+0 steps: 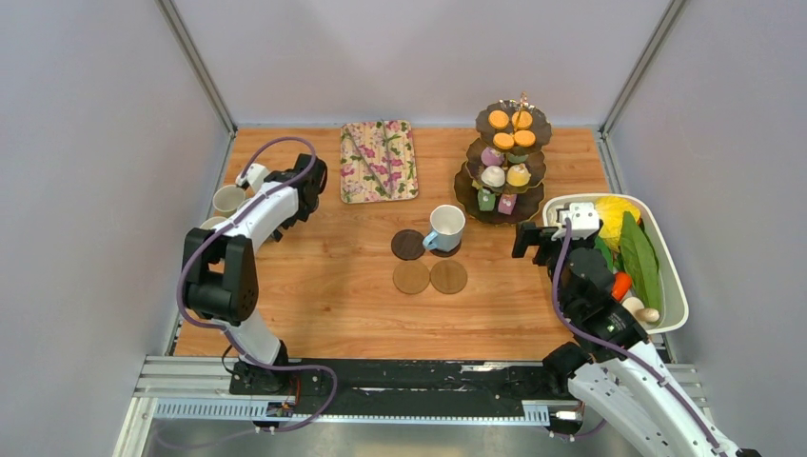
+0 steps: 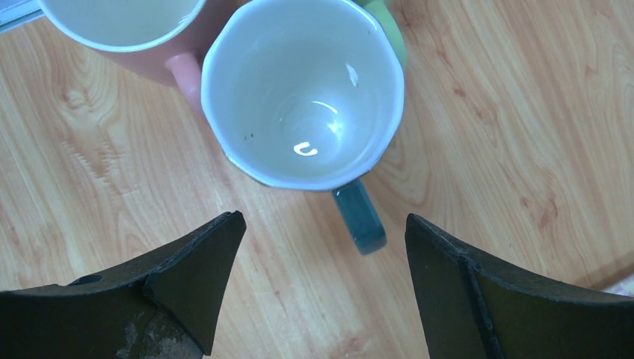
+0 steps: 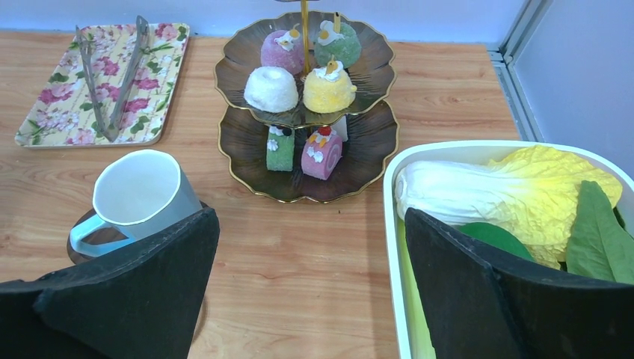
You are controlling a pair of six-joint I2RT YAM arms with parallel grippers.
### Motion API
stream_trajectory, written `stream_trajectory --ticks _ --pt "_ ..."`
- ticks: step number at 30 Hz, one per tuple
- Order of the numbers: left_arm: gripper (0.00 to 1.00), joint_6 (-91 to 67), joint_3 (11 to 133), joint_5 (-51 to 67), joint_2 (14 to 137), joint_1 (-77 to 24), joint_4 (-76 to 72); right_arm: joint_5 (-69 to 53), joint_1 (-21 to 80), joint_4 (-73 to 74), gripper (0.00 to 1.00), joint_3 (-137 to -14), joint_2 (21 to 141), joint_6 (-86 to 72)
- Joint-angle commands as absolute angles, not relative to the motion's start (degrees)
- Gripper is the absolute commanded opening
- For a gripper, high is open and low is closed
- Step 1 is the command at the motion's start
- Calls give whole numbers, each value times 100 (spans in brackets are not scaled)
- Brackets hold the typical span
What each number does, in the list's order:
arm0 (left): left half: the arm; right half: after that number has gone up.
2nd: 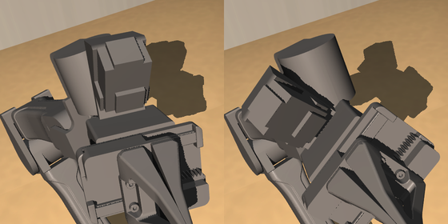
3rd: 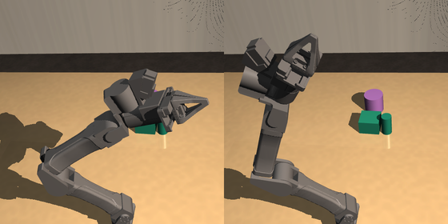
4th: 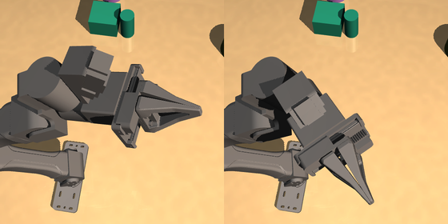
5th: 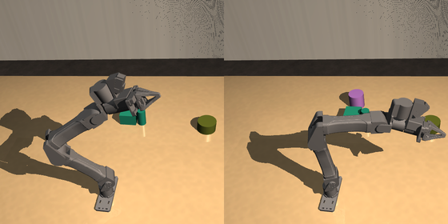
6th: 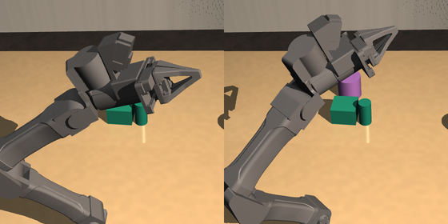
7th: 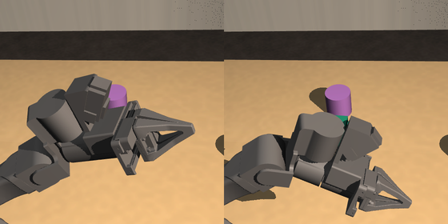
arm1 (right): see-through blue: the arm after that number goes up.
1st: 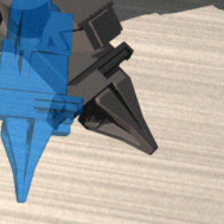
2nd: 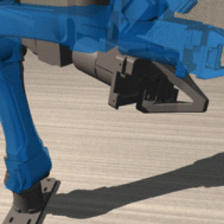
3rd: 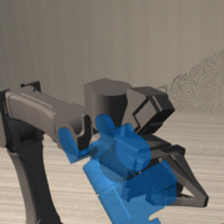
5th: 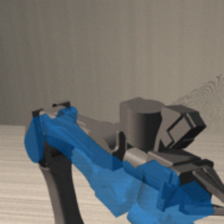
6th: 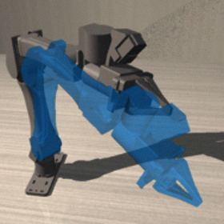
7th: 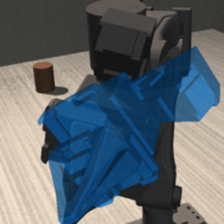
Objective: Serve the afternoon tea
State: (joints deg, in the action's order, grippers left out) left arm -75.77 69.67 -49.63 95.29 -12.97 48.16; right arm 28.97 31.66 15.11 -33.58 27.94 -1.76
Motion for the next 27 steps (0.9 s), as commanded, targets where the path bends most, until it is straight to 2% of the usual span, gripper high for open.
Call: stream_trajectory --ticks 1,10,21,27 --pt "89 -7893 7273 -5016 9782 -1061 4629 2737 3148 1158 100 -3297 2777 -103" --pt "78 -8005 7203 -4801 10171 -851 4237 2768 3149 1100 100 -3239 2819 -47" --pt "52 -8060 7057 -4389 10237 -832 4310 2733 3146 1056 100 -3193 2730 -39" --pt "33 -8047 6750 -3965 9895 -837 4405 2724 3147 1030 100 -3174 2616 -36"
